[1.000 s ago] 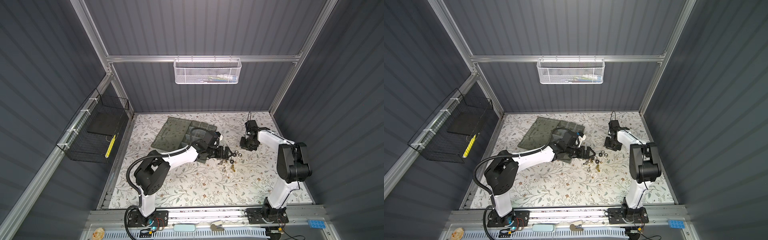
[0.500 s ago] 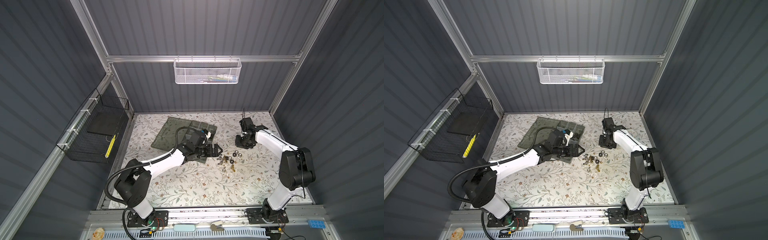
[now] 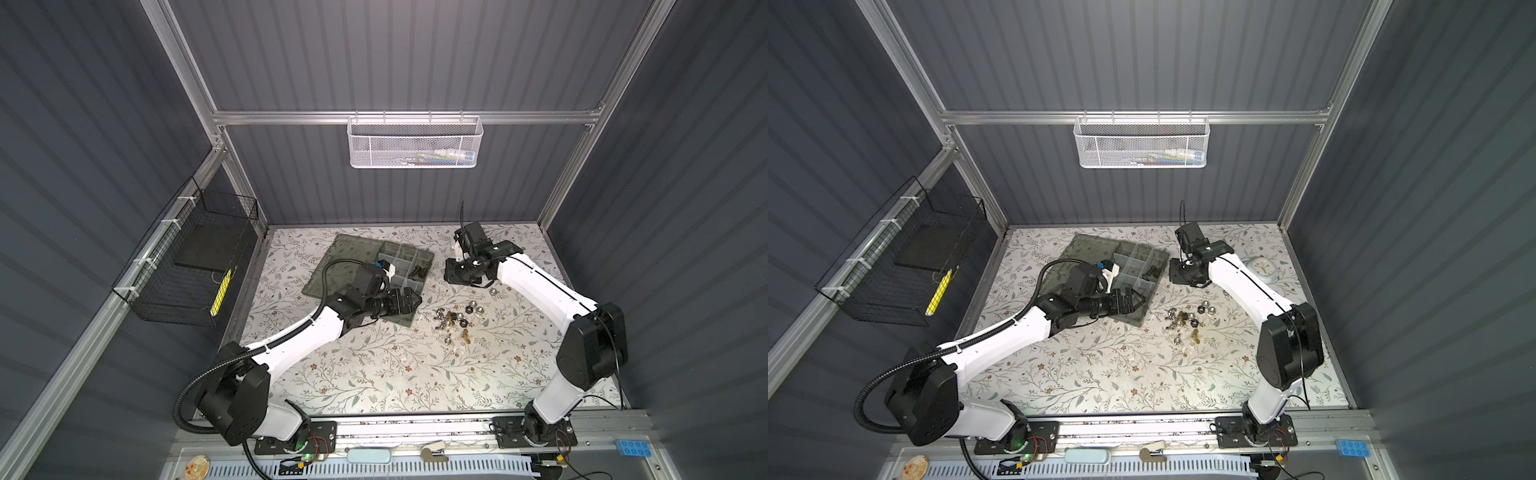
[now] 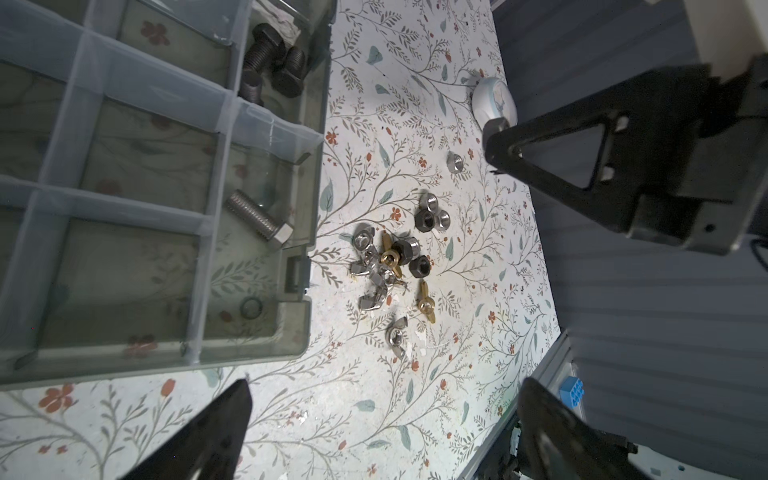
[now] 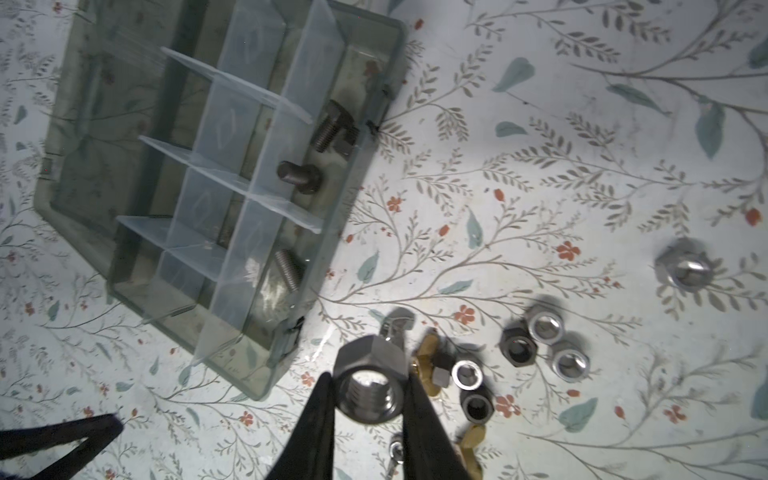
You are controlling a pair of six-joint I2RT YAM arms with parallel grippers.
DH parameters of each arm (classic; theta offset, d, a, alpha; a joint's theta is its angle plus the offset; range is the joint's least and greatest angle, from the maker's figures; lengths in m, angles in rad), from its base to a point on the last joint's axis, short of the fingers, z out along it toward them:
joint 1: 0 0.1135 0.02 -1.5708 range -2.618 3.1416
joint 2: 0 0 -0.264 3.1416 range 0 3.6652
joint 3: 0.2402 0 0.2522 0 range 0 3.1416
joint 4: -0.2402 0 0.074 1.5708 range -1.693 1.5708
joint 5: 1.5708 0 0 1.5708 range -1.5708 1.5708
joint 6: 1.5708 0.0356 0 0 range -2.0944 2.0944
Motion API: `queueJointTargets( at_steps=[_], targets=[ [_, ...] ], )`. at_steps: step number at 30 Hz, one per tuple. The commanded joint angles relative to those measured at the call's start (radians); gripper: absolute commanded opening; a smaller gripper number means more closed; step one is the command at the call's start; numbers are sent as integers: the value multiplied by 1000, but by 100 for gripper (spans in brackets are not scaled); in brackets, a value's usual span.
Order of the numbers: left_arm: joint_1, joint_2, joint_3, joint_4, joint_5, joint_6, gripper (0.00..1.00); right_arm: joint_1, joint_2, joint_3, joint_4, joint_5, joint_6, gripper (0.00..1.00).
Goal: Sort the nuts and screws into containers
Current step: 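Carry the silver hex nut over a box compartment and lower it, then open the right gripper to drop the nut and withdraw from the box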
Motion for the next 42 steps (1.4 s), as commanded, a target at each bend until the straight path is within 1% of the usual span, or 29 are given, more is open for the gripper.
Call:
queueJointTargets(
  at_steps=[1,7,9,12,20,25,30,36,42],
  targets=[
    [18,-49,-44,-19,3,-32,100,41,50,61,-19,-31,17,20],
    [98,-102,-126,30,61,-90,100,99,134,156,3,-102,56,21],
    [139,-118,-159,57,113,-117,100,120,173,185,9,-121,66,21],
    [184,-134,-193,69,148,-133,100,150,220,219,17,-139,79,21],
    [271,-178,-296,128,209,-181,100,222,304,239,64,-184,112,22],
    [293,-172,-358,194,238,-225,100,249,352,240,91,-217,133,22],
    [299,-174,-369,203,238,-233,100,262,393,240,112,-240,148,23],
    [300,-178,-375,202,238,-234,100,266,440,244,122,-245,160,25],
    [300,-184,-379,199,238,-239,100,265,460,230,128,-246,166,31]
  ],
)
